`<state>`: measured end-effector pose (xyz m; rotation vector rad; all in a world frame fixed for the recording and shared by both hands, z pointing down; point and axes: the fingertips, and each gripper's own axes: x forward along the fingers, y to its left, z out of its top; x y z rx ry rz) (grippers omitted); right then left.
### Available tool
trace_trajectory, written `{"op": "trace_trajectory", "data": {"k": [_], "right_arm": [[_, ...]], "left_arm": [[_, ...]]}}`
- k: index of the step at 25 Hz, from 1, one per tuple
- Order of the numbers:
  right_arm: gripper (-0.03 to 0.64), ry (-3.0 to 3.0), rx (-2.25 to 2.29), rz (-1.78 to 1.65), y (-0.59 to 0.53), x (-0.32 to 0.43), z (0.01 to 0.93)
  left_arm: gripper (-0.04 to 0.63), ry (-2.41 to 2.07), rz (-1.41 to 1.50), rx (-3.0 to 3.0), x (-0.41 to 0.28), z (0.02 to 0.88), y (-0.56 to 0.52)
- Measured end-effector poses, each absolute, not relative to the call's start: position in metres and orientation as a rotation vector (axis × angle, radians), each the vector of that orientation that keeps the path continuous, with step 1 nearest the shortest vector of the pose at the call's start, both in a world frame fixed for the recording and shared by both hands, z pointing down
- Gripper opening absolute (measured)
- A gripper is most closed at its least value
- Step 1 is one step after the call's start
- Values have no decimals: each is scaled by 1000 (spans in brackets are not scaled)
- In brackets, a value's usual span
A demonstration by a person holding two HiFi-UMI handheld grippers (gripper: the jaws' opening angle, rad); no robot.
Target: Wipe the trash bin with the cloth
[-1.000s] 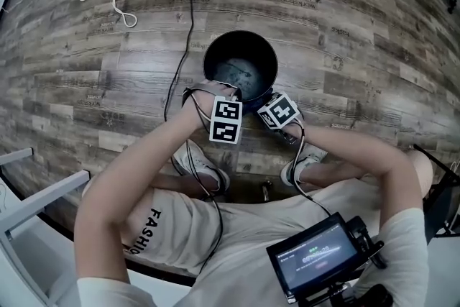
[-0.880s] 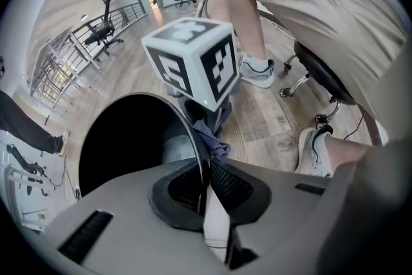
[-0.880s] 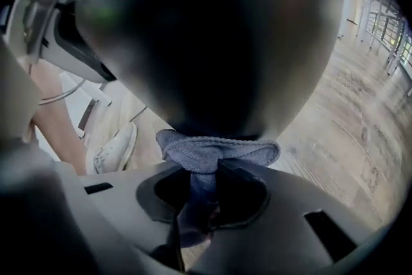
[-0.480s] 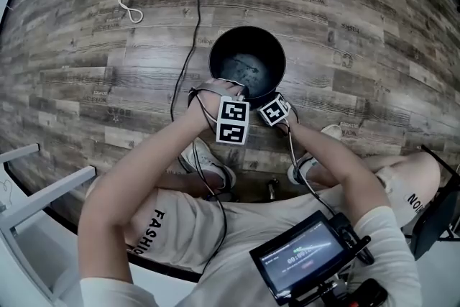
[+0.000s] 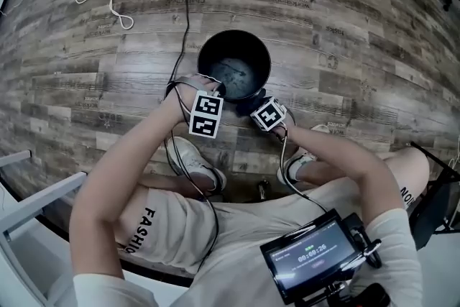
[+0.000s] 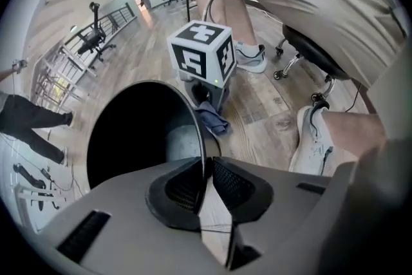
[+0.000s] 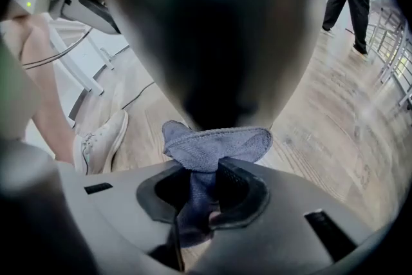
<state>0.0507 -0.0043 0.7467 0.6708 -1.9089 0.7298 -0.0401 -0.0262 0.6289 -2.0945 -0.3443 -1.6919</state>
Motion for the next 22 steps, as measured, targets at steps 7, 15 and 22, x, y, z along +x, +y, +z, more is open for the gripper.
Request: {"op": "trace_trajectory", "data": {"k": [7, 15, 22], "right_arm": [[77, -2033, 576, 672, 13, 47, 658], [77, -2138, 578, 714, 8, 36, 592], [77, -2108, 592, 719, -5, 38, 624]], "left_arm": [[48, -319, -1813, -2155, -27, 630, -14], [37, -162, -1882, -2291, -1, 627, -4], [28, -210, -1829, -2316, 7, 626, 1]]}}
